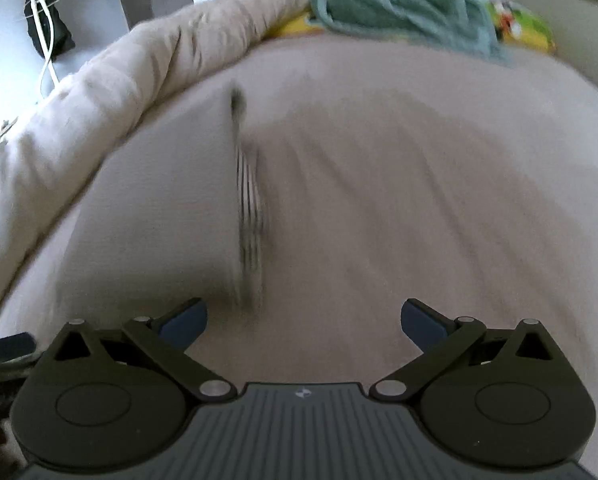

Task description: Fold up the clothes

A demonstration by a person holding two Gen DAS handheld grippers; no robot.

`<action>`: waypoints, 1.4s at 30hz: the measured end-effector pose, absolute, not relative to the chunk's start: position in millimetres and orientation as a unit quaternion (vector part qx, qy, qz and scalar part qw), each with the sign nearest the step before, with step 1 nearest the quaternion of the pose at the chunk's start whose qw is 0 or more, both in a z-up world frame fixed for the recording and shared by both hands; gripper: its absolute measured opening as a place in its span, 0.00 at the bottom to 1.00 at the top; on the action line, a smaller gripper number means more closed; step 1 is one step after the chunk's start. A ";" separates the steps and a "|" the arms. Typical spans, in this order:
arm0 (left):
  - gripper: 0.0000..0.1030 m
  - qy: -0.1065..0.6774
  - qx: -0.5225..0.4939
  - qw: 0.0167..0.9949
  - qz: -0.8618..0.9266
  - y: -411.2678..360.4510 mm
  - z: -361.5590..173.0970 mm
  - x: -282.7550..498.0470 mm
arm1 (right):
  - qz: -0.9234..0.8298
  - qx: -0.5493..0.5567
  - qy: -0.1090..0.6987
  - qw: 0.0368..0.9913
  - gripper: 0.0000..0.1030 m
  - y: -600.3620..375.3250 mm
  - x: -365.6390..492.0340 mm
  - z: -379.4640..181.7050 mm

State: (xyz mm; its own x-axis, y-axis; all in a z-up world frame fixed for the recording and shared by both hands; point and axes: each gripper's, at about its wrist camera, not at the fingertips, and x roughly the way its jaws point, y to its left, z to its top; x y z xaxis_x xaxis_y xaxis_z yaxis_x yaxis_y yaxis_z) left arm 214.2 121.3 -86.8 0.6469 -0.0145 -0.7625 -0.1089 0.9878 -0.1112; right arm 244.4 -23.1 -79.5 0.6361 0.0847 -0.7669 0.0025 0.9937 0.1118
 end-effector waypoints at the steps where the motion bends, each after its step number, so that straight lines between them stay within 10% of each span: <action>1: 1.00 0.409 -0.053 0.910 0.031 114.7 -88.3 200.7 | 0.016 0.025 0.429 0.903 1.00 -22.2 229.4 -85.4; 42: 1.00 0.369 0.022 0.926 0.080 69.9 -108.2 199.7 | 0.062 -0.034 0.359 0.931 1.00 -31.0 201.8 -109.0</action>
State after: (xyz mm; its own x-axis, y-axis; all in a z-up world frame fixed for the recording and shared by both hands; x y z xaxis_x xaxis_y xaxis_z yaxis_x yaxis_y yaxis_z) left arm 199.7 69.9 -108.2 0.7144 0.1650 -0.6800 -0.1324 0.9861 0.1001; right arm 201.8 -31.0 -109.0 0.7345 0.0915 -0.6724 -0.1398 0.9900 -0.0180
